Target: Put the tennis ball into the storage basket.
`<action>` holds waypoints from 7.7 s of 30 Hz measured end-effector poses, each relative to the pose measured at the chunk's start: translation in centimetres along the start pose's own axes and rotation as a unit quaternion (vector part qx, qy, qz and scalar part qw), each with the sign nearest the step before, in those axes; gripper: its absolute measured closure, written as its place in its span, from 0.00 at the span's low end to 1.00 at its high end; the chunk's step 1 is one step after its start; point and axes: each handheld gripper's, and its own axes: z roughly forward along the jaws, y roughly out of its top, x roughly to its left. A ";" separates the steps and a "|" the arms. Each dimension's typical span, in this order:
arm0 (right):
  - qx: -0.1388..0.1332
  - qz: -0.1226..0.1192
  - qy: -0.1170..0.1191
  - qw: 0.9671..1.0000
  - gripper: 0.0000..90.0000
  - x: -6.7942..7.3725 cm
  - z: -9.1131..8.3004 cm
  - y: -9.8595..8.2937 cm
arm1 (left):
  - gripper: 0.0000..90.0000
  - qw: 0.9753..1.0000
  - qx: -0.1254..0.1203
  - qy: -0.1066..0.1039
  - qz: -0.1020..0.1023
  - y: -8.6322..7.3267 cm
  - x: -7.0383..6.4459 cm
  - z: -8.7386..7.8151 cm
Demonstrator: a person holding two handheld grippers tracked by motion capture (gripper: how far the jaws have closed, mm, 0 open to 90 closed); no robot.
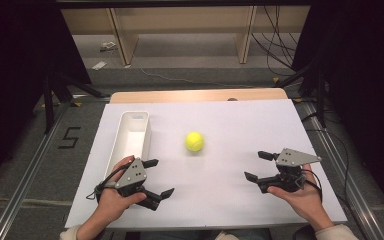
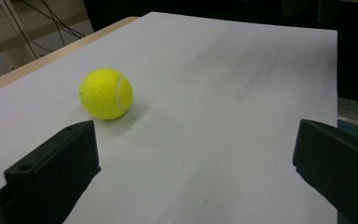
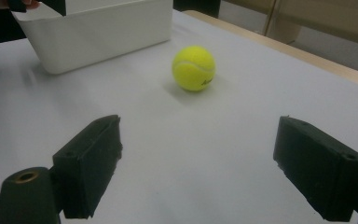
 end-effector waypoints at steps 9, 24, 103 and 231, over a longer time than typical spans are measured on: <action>0.002 -0.003 -0.001 1.000 0.17 0.1 0.1 0.0 | 0.00 1.000 -0.002 -0.001 0.003 0.1 -0.1 -0.1; 0.000 -0.013 -0.011 1.000 0.17 -0.2 1.7 0.7 | 0.00 1.000 -0.001 -0.001 0.006 0.1 -0.2 0.0; 0.001 -0.009 -0.008 1.000 0.17 -0.2 7.2 3.1 | 0.00 1.000 0.003 -0.005 0.007 0.1 -0.3 0.0; 0.073 0.023 0.012 0.997 0.17 -1.2 20.4 4.6 | 0.00 1.000 0.003 -0.010 0.009 0.1 -0.2 -0.1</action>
